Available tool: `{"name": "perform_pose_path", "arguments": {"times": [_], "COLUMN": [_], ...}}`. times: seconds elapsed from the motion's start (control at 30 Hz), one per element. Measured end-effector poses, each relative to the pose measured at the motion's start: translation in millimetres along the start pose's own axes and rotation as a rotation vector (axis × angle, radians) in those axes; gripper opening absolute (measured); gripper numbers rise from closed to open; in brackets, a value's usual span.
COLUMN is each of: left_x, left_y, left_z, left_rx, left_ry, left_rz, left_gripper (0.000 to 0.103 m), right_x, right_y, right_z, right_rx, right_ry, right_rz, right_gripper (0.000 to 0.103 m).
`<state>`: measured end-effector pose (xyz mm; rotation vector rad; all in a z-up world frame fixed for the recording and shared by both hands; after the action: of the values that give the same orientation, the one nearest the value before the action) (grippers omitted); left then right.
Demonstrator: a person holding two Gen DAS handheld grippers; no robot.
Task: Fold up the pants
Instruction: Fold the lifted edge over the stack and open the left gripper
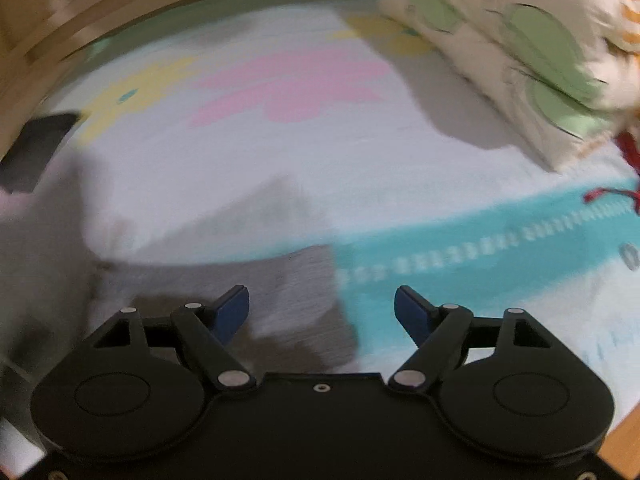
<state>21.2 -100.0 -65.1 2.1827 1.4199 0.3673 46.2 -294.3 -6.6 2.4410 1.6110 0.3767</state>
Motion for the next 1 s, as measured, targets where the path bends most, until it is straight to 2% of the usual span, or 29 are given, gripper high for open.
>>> {"name": "perform_pose_path", "arguments": {"times": [0.07,0.13,0.2,0.23,0.3,0.37,0.47,0.53,0.63,0.73,0.87,1.0], "left_x": [-14.1,-15.6,-13.4,-11.3,-14.2,-6.0,18.4,38.5,76.8,97.1,103.1,101.1], "left_y": [-6.0,-7.0,-4.1,-3.1,-3.8,-9.6,-5.6,-1.9,3.6,3.2,-0.6,-2.1], "left_z": [3.6,-9.4,-25.8,-35.9,-49.6,-60.7,-60.1,-53.4,-37.6,-21.0,14.6,19.2], "left_rx": [0.03,-0.018,-0.072,-0.098,-0.121,-0.159,-0.165,-0.138,-0.055,0.041,0.199,0.201], "left_ry": [0.036,0.021,-0.073,-0.14,-0.2,-0.179,-0.147,-0.112,-0.061,-0.067,-0.086,-0.094], "left_rz": [0.024,0.029,0.055,0.087,0.142,0.15,0.074,-0.014,-0.165,-0.25,-0.219,-0.211], "left_gripper": [0.032,0.036,0.045,0.046,0.047,0.051,0.06,0.06,0.06,0.06,0.061,0.063], "right_x": [-12.2,-21.2,-25.7,-25.0,-20.4,-12.7,-5.7,-1.4,12.9,25.3,36.7,44.7], "right_y": [5.5,7.4,8.0,7.9,6.8,6.5,0.6,-3.9,-7.3,-10.4,-11.5,-13.1], "right_z": [-4.7,-8.3,-9.9,-9.4,-6.6,-2.1,2.9,6.8,15.2,23.0,32.4,47.9], "right_rx": [-0.019,-0.032,-0.028,-0.021,-0.002,0.032,0.049,0.06,0.083,0.102,0.133,0.161], "right_ry": [-0.022,-0.025,0.005,0.021,0.041,0.075,0.125,0.147,0.161,0.17,0.193,0.153], "right_rz": [0.038,0.066,0.076,0.072,0.043,-0.019,-0.02,-0.034,-0.088,-0.114,-0.136,-0.152], "right_gripper": [0.081,0.081,0.081,0.081,0.081,0.081,0.081,0.081,0.081,0.081,0.085,0.086]}}
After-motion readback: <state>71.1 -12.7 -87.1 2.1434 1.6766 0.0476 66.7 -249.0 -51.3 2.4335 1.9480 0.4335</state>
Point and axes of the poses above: each gripper's, at about its wrist camera, not at the fingertips, and z roughly the way its jaws point, x to its left, y to its top, the point moved 1 cm from there along z, roughly the way its jaws point, and after that the axes turned 13 degrees about x, right-handed, at the moved point
